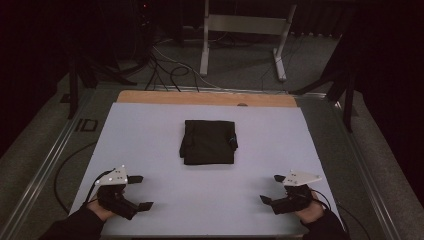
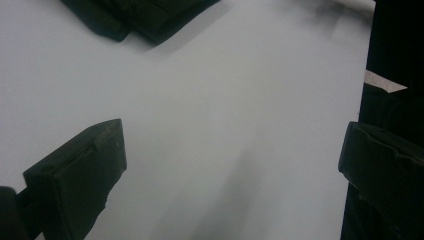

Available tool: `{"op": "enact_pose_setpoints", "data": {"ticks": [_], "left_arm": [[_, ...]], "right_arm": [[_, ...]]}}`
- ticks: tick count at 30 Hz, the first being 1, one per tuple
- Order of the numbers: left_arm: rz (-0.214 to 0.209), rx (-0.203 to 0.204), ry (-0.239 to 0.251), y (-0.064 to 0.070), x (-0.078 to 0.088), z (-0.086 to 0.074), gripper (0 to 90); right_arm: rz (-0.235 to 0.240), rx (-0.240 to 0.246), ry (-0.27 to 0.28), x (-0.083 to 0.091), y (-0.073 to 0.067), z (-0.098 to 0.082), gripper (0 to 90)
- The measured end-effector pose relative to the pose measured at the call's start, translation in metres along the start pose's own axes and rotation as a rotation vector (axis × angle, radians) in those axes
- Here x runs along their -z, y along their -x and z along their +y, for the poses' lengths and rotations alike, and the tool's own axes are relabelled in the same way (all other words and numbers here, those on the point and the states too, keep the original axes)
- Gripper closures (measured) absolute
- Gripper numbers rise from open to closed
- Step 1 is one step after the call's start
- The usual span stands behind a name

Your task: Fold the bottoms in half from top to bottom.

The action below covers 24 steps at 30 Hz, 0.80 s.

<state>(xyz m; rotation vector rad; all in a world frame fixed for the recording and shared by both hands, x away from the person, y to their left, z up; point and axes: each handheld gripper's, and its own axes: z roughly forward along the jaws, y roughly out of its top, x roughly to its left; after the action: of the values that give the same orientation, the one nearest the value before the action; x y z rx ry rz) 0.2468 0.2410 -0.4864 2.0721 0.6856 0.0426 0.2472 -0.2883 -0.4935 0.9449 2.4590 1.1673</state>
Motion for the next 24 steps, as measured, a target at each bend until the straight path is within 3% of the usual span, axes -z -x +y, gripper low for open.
{"op": "enact_pose_setpoints", "data": {"ticks": [8,12,15,24], "left_arm": [[-0.008,0.007,0.000,0.001,0.000,-0.003,0.0],[0.010,0.000,0.019,0.002,0.001,-0.002,0.0],[0.002,0.008,0.035,0.001,0.003,-0.002,0.0],[-0.020,0.002,0.025,0.004,-0.001,0.000,0.0]], "right_arm": [[-0.001,-0.001,-0.017,-0.002,0.001,-0.005,10.0],[0.000,0.001,-0.018,-0.005,0.001,-0.003,10.0],[0.002,-0.003,-0.012,-0.007,0.001,-0.002,10.1],[0.003,0.015,-0.022,-0.010,0.000,0.000,10.1]]}}
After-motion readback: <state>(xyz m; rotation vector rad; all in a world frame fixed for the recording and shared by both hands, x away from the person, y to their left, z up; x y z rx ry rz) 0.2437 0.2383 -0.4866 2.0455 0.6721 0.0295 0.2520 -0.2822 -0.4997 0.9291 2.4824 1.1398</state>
